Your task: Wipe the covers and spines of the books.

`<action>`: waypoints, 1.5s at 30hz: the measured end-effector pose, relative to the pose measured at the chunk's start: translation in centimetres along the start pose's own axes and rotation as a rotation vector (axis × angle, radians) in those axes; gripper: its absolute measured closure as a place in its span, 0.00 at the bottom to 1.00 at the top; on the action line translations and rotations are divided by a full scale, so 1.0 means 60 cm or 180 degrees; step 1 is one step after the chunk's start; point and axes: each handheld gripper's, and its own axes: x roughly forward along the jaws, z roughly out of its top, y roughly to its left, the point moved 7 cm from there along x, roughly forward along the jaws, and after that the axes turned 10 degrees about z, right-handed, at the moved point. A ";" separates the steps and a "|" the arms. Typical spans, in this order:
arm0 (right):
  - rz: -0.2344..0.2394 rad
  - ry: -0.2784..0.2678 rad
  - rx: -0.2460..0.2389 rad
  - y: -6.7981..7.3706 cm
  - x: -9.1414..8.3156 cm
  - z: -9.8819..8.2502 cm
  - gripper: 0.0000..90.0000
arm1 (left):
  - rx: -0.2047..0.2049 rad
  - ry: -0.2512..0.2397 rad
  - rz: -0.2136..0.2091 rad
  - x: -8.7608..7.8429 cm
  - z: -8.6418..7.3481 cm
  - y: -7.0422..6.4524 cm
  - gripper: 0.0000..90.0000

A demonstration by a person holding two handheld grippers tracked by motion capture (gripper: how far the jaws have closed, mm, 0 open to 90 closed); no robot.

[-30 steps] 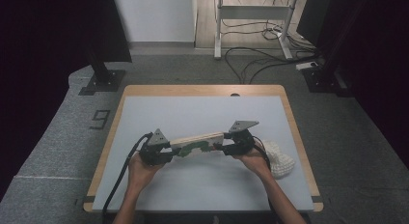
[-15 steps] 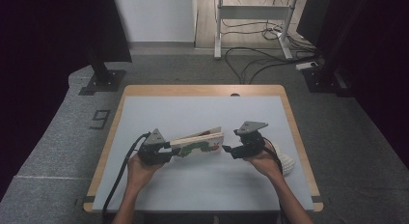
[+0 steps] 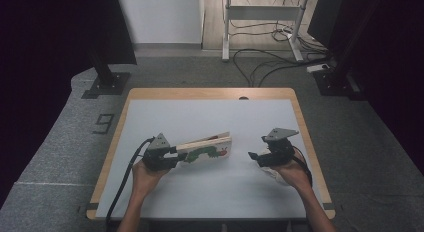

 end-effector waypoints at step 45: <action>-0.0379 0.0313 0.0735 -0.080 -0.045 -0.171 0.75 | -0.0032 -0.0035 0.0002 0.001 -0.001 0.002 0.67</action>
